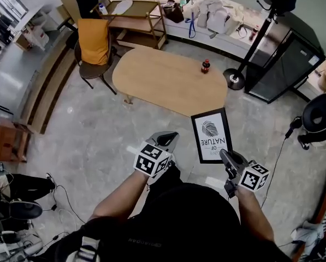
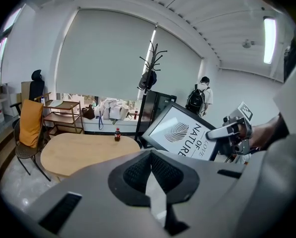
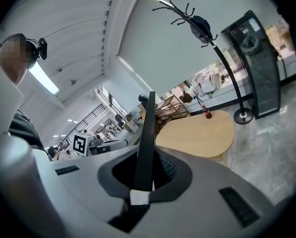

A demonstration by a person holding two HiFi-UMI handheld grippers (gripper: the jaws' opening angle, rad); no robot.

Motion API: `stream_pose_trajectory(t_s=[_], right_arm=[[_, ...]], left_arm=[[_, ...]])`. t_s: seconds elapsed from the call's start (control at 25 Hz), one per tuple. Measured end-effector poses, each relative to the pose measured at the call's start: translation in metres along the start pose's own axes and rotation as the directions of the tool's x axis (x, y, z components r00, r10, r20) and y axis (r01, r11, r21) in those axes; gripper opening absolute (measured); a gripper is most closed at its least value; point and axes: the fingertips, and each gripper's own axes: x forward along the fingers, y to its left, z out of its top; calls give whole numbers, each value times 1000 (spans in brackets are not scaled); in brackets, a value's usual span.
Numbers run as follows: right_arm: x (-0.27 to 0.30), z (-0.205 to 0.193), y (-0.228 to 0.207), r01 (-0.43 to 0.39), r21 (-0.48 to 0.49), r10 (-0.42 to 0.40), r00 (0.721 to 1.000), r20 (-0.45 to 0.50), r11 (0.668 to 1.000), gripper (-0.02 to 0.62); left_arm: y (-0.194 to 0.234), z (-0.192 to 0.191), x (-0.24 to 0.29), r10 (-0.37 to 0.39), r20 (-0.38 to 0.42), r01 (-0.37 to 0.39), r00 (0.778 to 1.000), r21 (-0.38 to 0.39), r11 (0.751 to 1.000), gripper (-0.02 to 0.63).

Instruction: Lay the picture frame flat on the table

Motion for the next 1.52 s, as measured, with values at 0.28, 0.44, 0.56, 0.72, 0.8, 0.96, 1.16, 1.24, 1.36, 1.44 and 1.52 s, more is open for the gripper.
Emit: stream_pose_trajectory(t_s=[0.28,0.44,0.56,0.72,0.8,0.96,1.16,1.24,1.36,1.44,1.52], right_arm=[[93,35,2,15,11,-15,1000,-13,1000,20],[130,49,-5,40,52,-41,999,2,998,20],[145,59,-14,52,68,-52,999,4,996,20],[163,74,-36,48,92,-50,999,10,995,20],[174,81,-54,52,119,-54,998,10,992,20],[203,95,-109,63,200,-64,998,0,978,20],[260,100,-205,91,288,-81,996,-47,953,20],[289,96,-253,117,346,-101,993,-64,931,20],[332,82,-329,164,465,-147,986,-73,870,20],[357,68,-373,194,548,-187,980,-69,814,20],[381,55,-407,211,606,-220,974,-60,767,20]], left_arm=[[105,46,10,4,29,-4,1000,9,1000,5],[144,54,19,-2,11,2,1000,15,1000,5],[160,59,31,-7,6,7,1000,3,1000,5],[174,61,49,-12,-4,12,1000,-6,1000,5],[183,58,60,-2,-17,2,1000,-16,1000,5],[201,57,83,34,-45,-35,998,-39,999,5],[228,56,126,83,-108,-94,991,-100,991,5],[237,59,148,88,-111,-105,990,-156,982,5],[245,59,178,104,-137,-133,985,-218,967,5],[248,53,195,114,-178,-152,977,-215,965,5],[254,48,209,123,-208,-169,970,-220,961,5]])
